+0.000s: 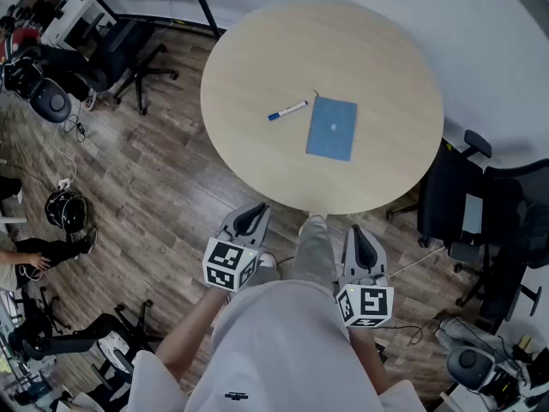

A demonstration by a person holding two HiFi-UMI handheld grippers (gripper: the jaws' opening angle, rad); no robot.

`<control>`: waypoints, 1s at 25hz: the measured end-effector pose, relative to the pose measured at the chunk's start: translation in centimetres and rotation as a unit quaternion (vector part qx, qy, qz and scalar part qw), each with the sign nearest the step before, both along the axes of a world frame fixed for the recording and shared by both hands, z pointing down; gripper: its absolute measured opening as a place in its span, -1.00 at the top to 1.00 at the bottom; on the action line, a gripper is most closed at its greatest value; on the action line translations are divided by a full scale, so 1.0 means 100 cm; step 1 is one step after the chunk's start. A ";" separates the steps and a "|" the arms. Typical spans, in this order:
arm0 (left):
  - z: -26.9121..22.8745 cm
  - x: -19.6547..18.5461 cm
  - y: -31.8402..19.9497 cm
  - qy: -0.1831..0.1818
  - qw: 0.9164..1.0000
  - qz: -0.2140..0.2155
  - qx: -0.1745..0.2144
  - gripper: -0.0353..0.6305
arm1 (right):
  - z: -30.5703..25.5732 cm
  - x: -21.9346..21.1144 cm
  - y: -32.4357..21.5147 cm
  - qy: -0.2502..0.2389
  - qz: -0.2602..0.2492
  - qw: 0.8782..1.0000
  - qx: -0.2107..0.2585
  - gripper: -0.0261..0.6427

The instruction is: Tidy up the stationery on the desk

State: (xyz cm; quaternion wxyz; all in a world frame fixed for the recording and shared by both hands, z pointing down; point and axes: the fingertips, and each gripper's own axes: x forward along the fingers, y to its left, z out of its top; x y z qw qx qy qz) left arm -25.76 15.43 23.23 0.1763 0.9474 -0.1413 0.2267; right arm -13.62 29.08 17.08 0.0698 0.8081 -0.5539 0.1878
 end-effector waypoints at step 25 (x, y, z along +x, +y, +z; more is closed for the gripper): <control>-0.060 0.004 0.300 0.006 0.990 -0.136 -0.018 0.82 | 0.004 -0.001 0.216 -0.046 -0.136 0.990 0.006 0.82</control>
